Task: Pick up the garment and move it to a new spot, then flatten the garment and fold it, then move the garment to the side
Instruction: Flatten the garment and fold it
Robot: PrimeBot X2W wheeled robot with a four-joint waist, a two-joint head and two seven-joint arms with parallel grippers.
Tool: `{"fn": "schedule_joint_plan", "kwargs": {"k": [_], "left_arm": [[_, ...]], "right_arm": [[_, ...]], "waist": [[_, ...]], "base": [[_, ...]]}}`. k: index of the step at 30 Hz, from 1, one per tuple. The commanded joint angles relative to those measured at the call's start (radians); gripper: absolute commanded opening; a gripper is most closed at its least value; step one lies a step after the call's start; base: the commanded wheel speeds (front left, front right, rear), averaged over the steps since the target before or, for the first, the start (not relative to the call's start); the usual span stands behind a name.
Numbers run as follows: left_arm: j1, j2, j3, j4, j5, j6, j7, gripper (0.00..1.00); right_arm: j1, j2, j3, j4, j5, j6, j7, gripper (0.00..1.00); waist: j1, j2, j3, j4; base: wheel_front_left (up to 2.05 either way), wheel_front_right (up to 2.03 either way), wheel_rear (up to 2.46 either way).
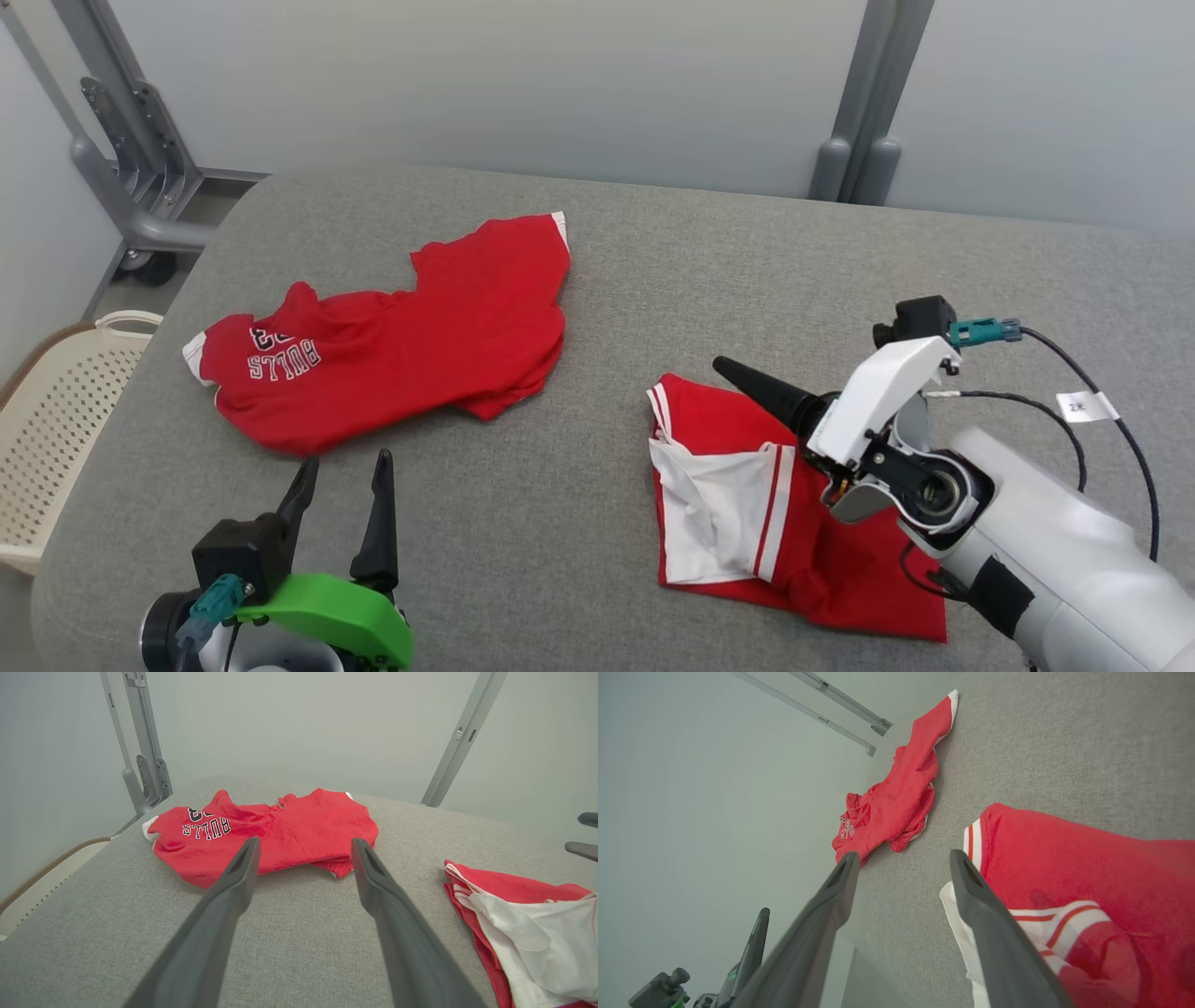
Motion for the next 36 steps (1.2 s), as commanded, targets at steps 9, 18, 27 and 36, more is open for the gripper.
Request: {"fn": "schedule_joint_plan", "kwargs": {"k": [9,18,27,36], "left_arm": [[0.009,0.002,0.004,-0.005,-0.007,0.0,-0.007,1.0],[0.013,0.001,0.001,-0.004,-0.01,-0.004,-0.008,1.0],[0.006,0.0,-0.001,-0.002,-0.011,-0.006,-0.003,1.0],[-0.003,-0.003,-0.004,0.003,-0.017,-0.009,-0.002,1.0]], "right_arm": [[0.064,-0.139,-0.044,-0.128,-0.08,0.0,-0.119,1.0],[0.117,-0.196,-0.04,-0.061,-0.158,0.0,-0.202,1.0],[0.138,-0.188,-0.047,-0.045,-0.176,0.0,-0.215,0.19],[0.074,-0.135,0.044,0.091,-0.362,0.0,-0.187,0.0]], "waist": [[0.0,0.0,-0.01,-0.067],[0.0,0.0,-0.008,-0.091],[0.0,0.0,-0.004,-0.092],[0.0,0.0,0.002,-0.068]], "base": [[0.0,0.0,0.0],[0.0,0.0,0.0],[0.0,0.0,0.0],[0.0,0.0,0.0]]}}
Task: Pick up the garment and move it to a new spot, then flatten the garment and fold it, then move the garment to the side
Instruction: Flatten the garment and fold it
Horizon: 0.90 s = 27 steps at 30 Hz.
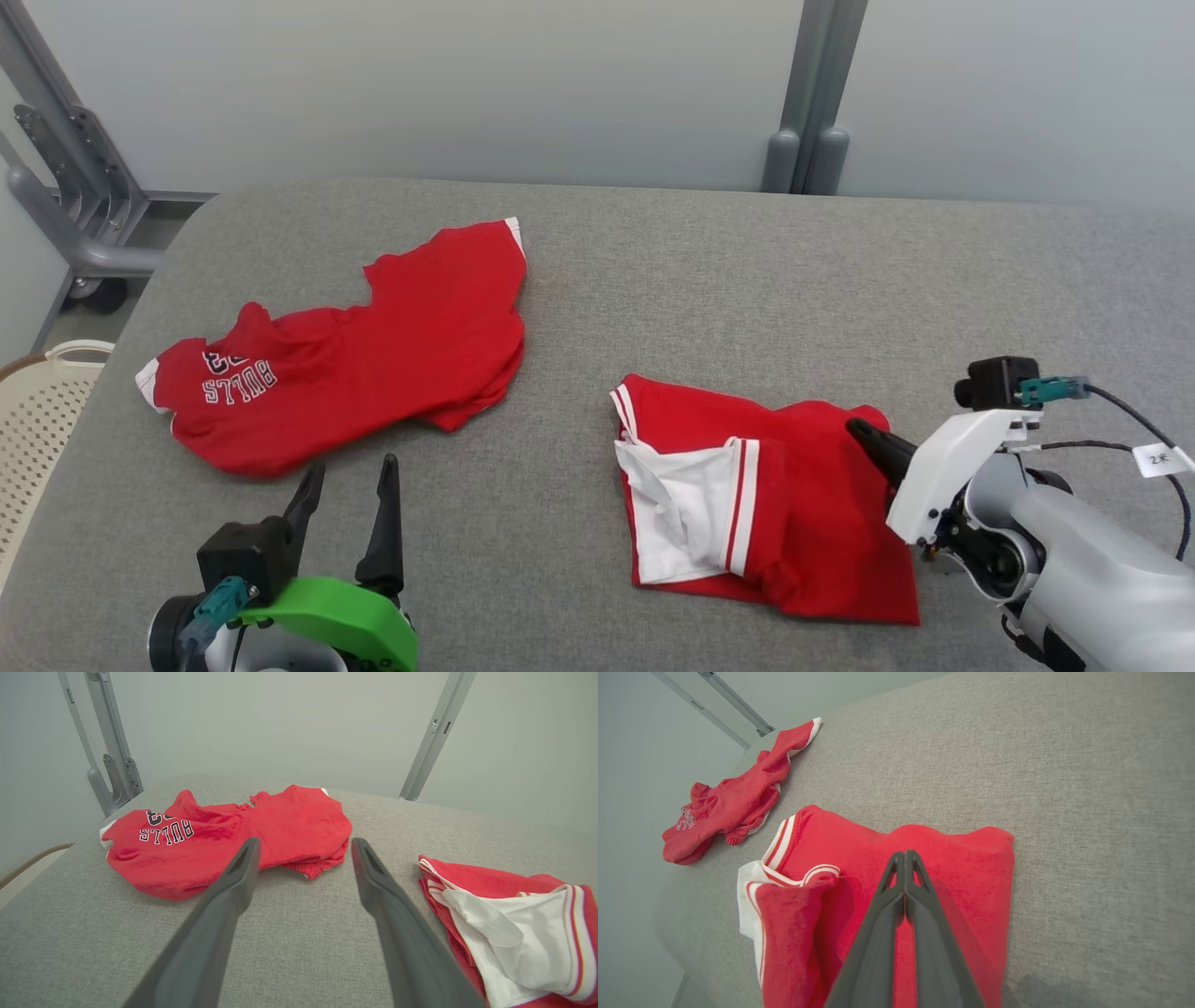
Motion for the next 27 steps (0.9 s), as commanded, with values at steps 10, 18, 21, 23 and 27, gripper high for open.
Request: {"fn": "schedule_joint_plan", "kwargs": {"k": [10,18,21,23,27], "left_arm": [[-0.011,-0.004,-0.004,0.01,-0.009,-0.01,0.0,1.0],[-0.014,-0.003,-0.003,0.013,-0.009,-0.011,-0.001,1.0],[-0.017,-0.005,-0.002,0.011,-0.007,-0.009,-0.003,1.0],[-0.016,-0.004,-0.002,0.011,-0.007,-0.009,-0.003,1.0],[-0.01,-0.002,-0.001,0.013,-0.009,-0.008,-0.004,1.0]], "right_arm": [[-0.037,0.128,0.031,0.148,-0.053,0.0,0.093,0.0],[-0.003,0.206,0.048,0.13,-0.044,0.0,0.106,0.0],[0.02,0.241,0.062,0.107,-0.034,0.0,0.106,0.0],[0.027,0.254,0.068,0.099,-0.032,0.0,0.109,0.0],[0.063,0.298,0.098,0.056,-0.014,0.0,0.14,0.0]], "waist": [[0.0,0.0,-0.001,0.051],[0.0,0.0,-0.001,0.084],[0.0,0.0,-0.001,0.091],[0.0,0.0,-0.002,0.093],[0.0,0.0,-0.003,0.094]], "base": [[0.0,0.0,0.0],[0.0,0.0,0.0],[0.0,0.0,0.0],[0.0,0.0,0.0],[0.0,0.0,0.0]]}}
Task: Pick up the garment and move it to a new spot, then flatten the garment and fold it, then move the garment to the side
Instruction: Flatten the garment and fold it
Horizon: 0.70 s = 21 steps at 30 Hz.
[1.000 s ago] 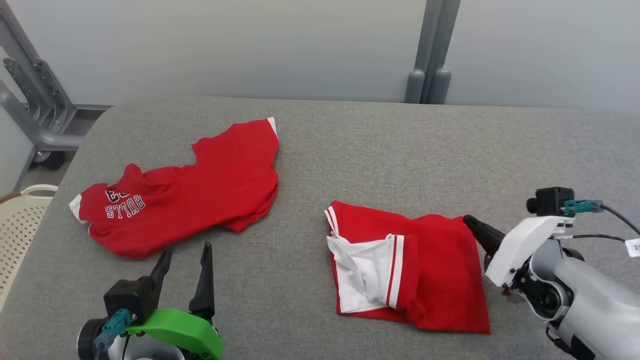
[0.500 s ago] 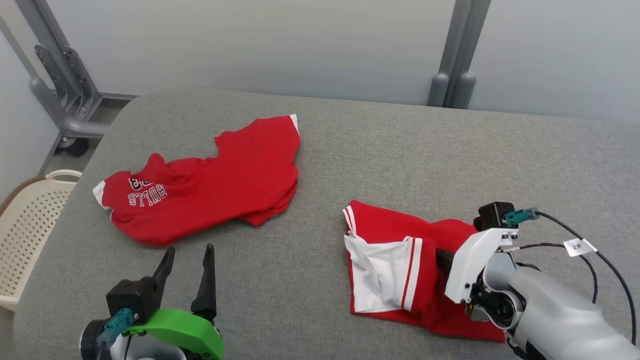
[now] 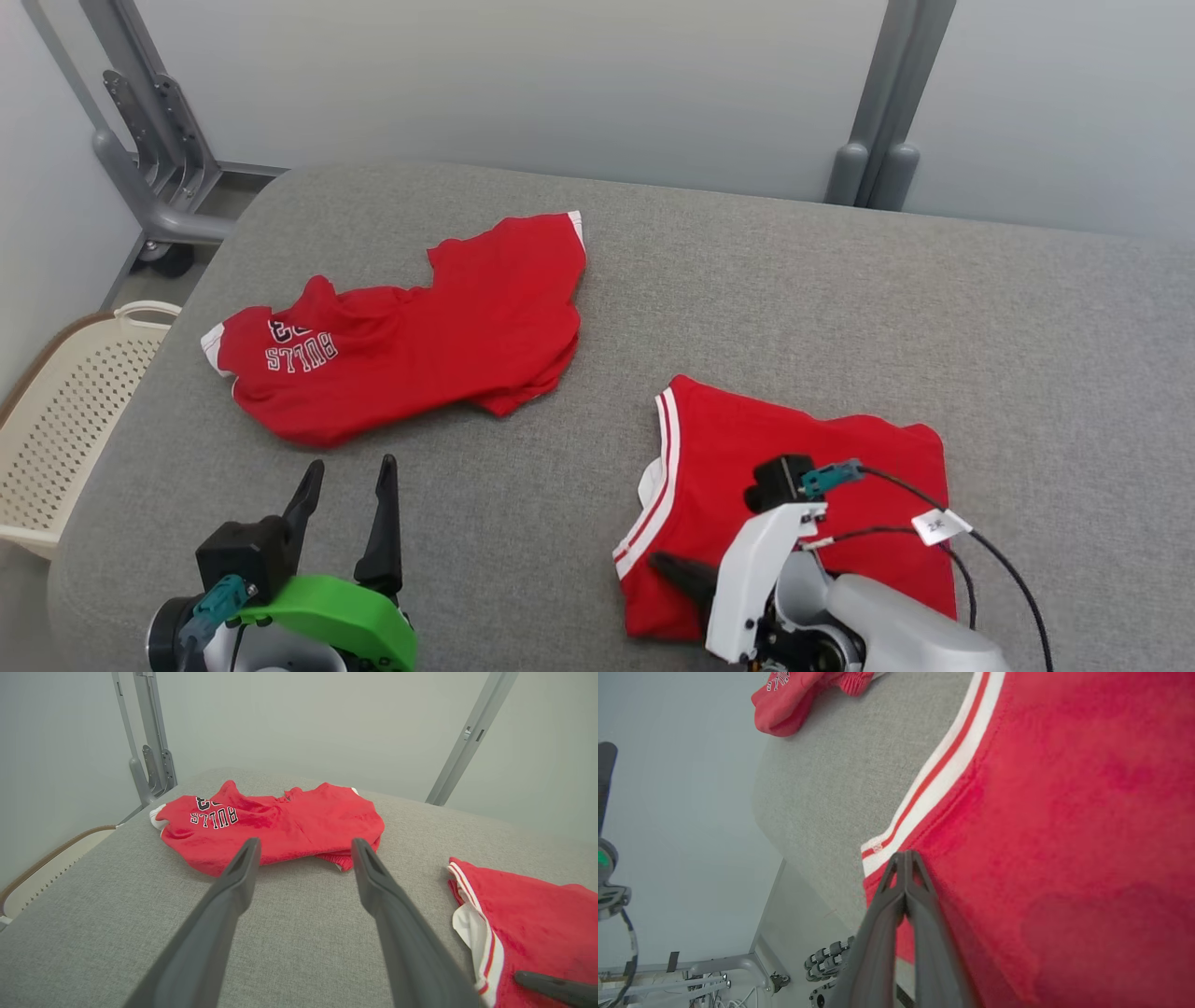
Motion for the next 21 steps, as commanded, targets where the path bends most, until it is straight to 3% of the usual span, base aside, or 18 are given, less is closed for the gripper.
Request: {"fn": "schedule_joint_plan", "kwargs": {"k": [1,8,20,21], "left_arm": [[-0.006,0.002,0.001,0.0,0.001,0.001,-0.007,1.0],[-0.008,0.003,0.004,0.002,0.001,-0.001,-0.009,1.0],[0.009,-0.002,0.007,0.0,0.001,0.005,-0.008,1.0],[0.009,-0.001,0.008,-0.002,0.001,0.005,-0.008,1.0]], "right_arm": [[0.012,-0.001,0.008,-0.007,0.005,0.0,0.009,0.0],[0.001,-0.008,0.015,-0.055,0.012,0.0,0.01,0.0],[-0.021,-0.13,-0.063,-0.138,-0.007,0.0,-0.06,0.0],[-0.019,-0.144,-0.068,-0.143,-0.013,0.0,-0.063,0.32]], "waist": [[0.0,0.0,0.001,-0.002],[0.0,0.0,0.006,-0.019],[0.0,0.0,-0.004,-0.072],[0.0,0.0,-0.004,-0.078]], "base": [[0.0,0.0,0.0],[0.0,0.0,0.0],[0.0,0.0,0.0],[0.0,0.0,0.0]]}}
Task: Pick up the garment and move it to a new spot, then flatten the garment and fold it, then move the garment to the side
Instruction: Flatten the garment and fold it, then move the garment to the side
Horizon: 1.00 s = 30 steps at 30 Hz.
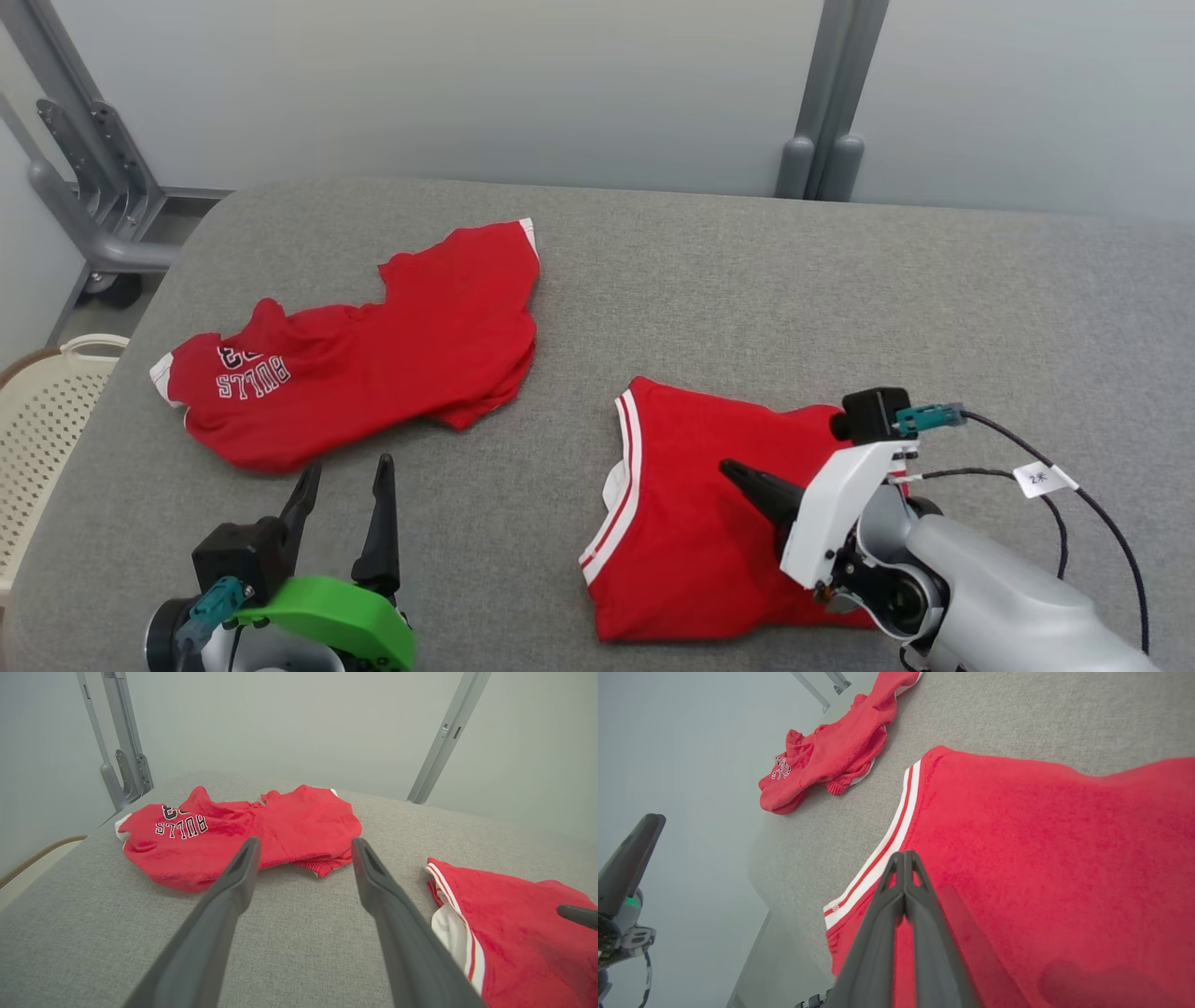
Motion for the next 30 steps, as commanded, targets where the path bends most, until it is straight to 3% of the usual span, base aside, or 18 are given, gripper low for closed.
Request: {"fn": "schedule_joint_plan", "kwargs": {"k": [1,2,11,20,27,30], "left_arm": [[0.007,0.001,0.005,-0.002,0.003,0.0,-0.002,1.0],[0.009,0.001,0.006,-0.003,0.003,0.001,-0.002,1.0],[0.017,-0.003,0.006,-0.007,0.007,0.001,-0.005,1.0],[0.016,0.005,0.006,-0.012,0.009,0.002,-0.003,1.0],[0.0,0.01,0.004,-0.016,0.011,0.001,0.002,1.0],[-0.012,0.011,0.004,-0.018,0.013,0.0,0.003,1.0]], "right_arm": [[0.001,-0.016,-0.009,-0.007,-0.011,0.0,-0.01,0.75],[0.004,-0.028,-0.019,-0.012,-0.015,0.0,-0.016,1.0],[0.059,-0.122,-0.128,-0.05,-0.083,0.0,-0.079,1.0],[0.133,-0.158,-0.233,-0.069,-0.124,0.0,-0.042,1.0],[0.12,-0.131,-0.293,-0.033,-0.159,0.0,0.086,1.0],[0.092,-0.113,-0.308,0.013,-0.154,0.0,0.199,1.0]], "waist": [[0.0,0.0,-0.002,-0.013],[0.0,0.0,-0.002,-0.019],[0.0,0.0,-0.002,-0.059],[0.0,0.0,0.001,-0.097],[0.0,0.0,0.017,-0.117],[0.0,0.0,0.032,-0.118]], "base": [[0.0,0.0,0.0],[0.0,0.0,0.0],[0.0,0.0,0.0],[0.0,0.0,0.0],[0.0,0.0,0.0],[0.0,0.0,0.0]]}}
